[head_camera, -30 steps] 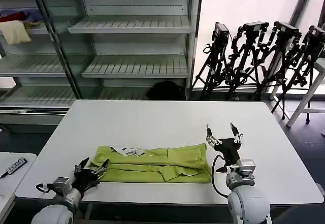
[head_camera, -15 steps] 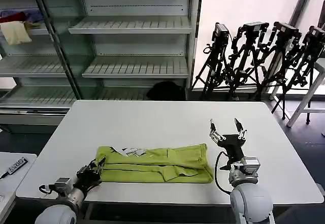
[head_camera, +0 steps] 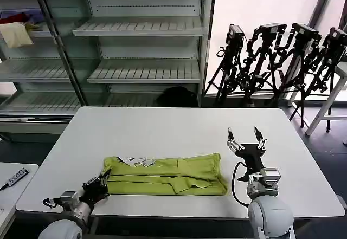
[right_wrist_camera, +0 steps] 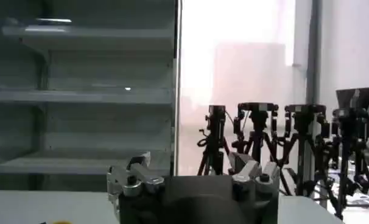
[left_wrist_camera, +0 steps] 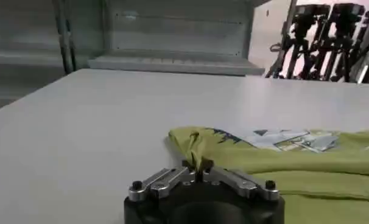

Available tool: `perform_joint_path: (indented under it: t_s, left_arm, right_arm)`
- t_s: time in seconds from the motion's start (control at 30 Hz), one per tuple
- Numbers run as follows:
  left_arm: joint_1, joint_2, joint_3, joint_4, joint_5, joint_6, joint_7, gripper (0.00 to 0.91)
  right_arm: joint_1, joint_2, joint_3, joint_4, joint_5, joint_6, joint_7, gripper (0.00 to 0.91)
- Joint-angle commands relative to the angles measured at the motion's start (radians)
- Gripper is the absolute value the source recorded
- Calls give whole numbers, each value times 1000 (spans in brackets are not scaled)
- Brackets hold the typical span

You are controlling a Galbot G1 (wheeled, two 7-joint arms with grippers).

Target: Fold and organize the clothes.

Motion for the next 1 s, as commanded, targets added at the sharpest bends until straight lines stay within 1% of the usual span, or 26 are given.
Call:
perform_joint_path:
  t_s: [0.03,0.13,0.2,0.3,0.37,0.47,0.53,0.57,0.6,0.63,0.67,0.77,0.87,1.0]
  left_arm:
    - [-24,63,-207,-2,76,-98,65,0]
    - [-51,125,-294,7,101,-92,104,0]
    - [-61,188,-336,11,108,-84,140,0]
    - [-73,231,-368,6,111,-69,161,0]
    - [-76,239,-375,-5,110,-59,171,0]
    - [-50,220,-341,-91,72,-36,181,0]
    - [-22,175,-271,-186,53,-4,177,0]
    - [-17,146,-217,-218,44,15,175,0]
    - [-6,130,-153,-267,43,27,173,0]
    - [0,118,-102,-273,44,36,158,0]
    - [-1,95,-18,-337,52,68,150,0]
    - [-38,61,175,-391,81,119,105,0]
    - [-92,36,304,-384,135,142,83,0]
    - [-96,18,375,-336,164,142,81,0]
  right_arm:
    - [1,-3,10,-7,3,4,-1,907]
    - [1,-4,11,-15,4,7,-3,907]
    - [0,-2,9,-21,4,11,-6,907]
    - [-2,-1,7,-28,4,15,-9,907]
    - [-5,-1,8,-31,4,17,-9,907]
    - [-11,0,10,-35,4,19,-10,907]
    - [-15,0,11,-36,3,21,-10,907]
    - [-17,0,12,-36,3,22,-11,907]
    - [-21,1,12,-35,2,24,-11,907]
    - [-23,1,13,-34,1,25,-12,907]
    - [-27,0,14,-34,1,25,-13,907]
    - [-36,0,19,-32,0,28,-15,907]
    - [-47,1,24,-28,-1,34,-17,907]
    - [-58,-1,38,-29,1,41,-21,907]
